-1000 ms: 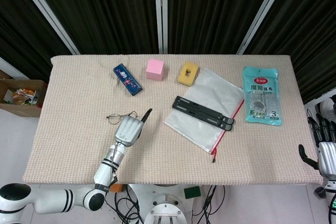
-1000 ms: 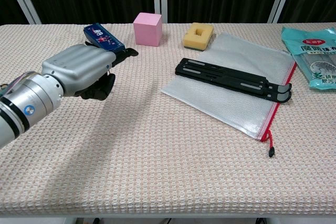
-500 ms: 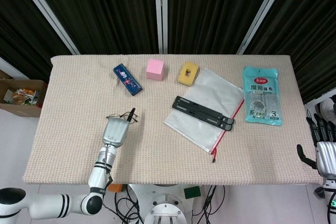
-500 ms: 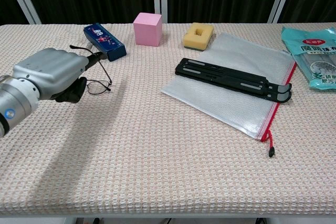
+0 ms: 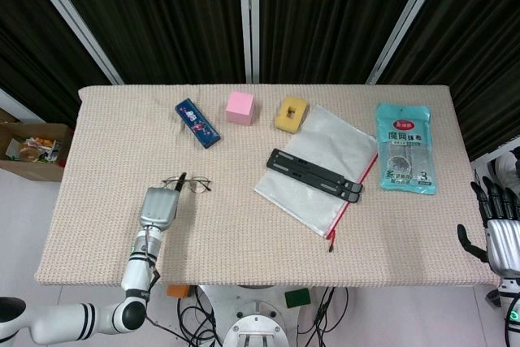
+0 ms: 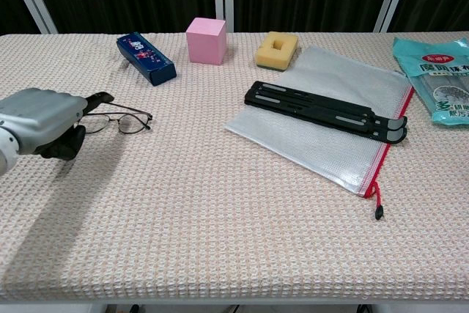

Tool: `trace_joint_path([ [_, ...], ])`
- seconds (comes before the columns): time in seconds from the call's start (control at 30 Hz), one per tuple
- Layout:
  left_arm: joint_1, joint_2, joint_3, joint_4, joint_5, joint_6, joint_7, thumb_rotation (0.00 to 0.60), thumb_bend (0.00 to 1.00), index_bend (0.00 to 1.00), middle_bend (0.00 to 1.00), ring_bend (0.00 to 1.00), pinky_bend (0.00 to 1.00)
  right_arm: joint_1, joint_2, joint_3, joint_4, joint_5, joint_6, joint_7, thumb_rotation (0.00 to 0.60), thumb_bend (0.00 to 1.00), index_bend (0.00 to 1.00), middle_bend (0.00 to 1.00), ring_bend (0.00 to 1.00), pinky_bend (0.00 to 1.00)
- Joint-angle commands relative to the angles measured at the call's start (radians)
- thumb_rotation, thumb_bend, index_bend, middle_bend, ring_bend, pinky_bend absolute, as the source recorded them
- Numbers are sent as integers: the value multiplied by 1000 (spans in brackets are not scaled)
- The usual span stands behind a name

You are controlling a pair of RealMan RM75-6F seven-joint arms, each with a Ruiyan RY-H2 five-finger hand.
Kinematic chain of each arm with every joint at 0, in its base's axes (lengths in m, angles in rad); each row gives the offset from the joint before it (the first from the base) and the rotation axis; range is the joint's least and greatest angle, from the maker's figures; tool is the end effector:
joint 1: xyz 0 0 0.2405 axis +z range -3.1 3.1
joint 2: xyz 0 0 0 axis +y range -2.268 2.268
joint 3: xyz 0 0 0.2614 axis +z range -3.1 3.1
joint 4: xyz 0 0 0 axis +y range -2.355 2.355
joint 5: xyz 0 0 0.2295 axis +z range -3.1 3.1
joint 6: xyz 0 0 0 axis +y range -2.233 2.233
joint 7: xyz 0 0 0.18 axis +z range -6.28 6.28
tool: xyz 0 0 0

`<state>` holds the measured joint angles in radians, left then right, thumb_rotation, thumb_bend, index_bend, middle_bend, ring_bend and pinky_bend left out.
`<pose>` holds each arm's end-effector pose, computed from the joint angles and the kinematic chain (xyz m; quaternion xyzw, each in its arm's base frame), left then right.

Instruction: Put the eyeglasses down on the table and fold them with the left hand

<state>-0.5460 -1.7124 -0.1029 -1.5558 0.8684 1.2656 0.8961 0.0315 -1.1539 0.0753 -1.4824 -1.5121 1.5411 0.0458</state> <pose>-0.2037 0.3102 -0.0769 -0.7155 -0.3718 -0.2118 0.5522 -0.3498 -0.2078 0.1589 0.5775 -0.3619 0.3862 0.6216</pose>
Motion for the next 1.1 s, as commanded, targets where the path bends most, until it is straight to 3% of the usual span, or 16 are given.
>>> trace_joint_path([
  [0.03,10,14,4,3,-6,-9,-22,600,792,0,1000,945,993,0,0,0,-2,0,0,-2,600,445,0,0,0,0],
  [0.27,23,49,-1,-31,-65,-50,-66,600,793,0,1000,947,996,4,-1,-3,-7,1,-11,-11,600,445,0,0,0,0],
  [0.57,10,28,-2,11,-73,-56,-75,600,793,0,1000,947,997,-1,2,-5,-5,1,-3,-3,600,446,0,0,0,0],
  [0.83,20,31,5,-16,17,13,-106,600,793,0,1000,947,997,-5,5,-4,2,5,-1,10,600,446,0,0,0,0],
  [1.1,44,77,69,-110,106,28,-113,600,794,0,1000,947,999,0,0,-3,9,6,-9,13,600,446,0,0,0,0],
])
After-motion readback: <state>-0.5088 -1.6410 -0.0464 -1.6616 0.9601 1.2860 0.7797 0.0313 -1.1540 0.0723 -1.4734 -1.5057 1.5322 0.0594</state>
